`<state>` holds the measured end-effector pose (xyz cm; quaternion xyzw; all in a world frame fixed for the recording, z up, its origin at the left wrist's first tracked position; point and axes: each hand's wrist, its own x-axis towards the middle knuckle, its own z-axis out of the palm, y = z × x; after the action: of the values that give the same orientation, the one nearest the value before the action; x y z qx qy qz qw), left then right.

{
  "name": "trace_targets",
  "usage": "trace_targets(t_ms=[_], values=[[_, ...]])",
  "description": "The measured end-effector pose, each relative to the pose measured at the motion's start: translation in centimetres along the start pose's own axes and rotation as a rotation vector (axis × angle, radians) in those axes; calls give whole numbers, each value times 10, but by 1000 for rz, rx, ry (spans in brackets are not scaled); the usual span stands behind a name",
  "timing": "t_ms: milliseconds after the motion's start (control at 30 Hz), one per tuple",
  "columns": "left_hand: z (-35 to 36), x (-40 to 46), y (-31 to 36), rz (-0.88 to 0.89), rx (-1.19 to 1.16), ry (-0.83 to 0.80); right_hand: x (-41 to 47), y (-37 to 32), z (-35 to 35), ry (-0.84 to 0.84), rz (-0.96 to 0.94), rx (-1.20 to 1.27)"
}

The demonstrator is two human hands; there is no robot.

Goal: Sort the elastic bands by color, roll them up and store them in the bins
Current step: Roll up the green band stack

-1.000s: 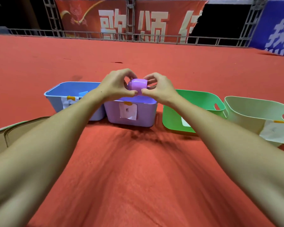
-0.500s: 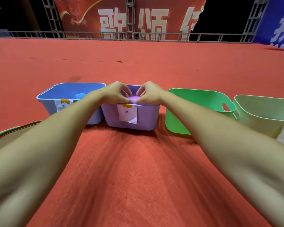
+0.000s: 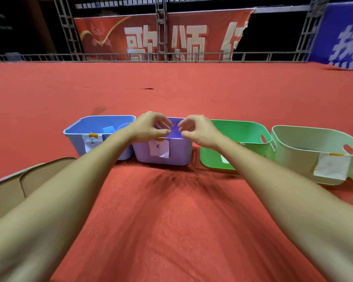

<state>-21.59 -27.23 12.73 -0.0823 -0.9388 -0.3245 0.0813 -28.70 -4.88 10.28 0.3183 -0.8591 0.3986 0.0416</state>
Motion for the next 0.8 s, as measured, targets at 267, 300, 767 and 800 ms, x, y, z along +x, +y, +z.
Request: trace_targets(t_ms=[267,300,767,800], values=[[41,-69,99,229,-68,201,-130,-18,-67,201,-56,210],[51,-80,115,255,-85,221,-149,-20,-75,225,-64,226],[251,-151,289,462,-422,52,-394,52,-177,402,59,220],[267,-151,297,466,-435,35,-406,61,-183,406,77,206]])
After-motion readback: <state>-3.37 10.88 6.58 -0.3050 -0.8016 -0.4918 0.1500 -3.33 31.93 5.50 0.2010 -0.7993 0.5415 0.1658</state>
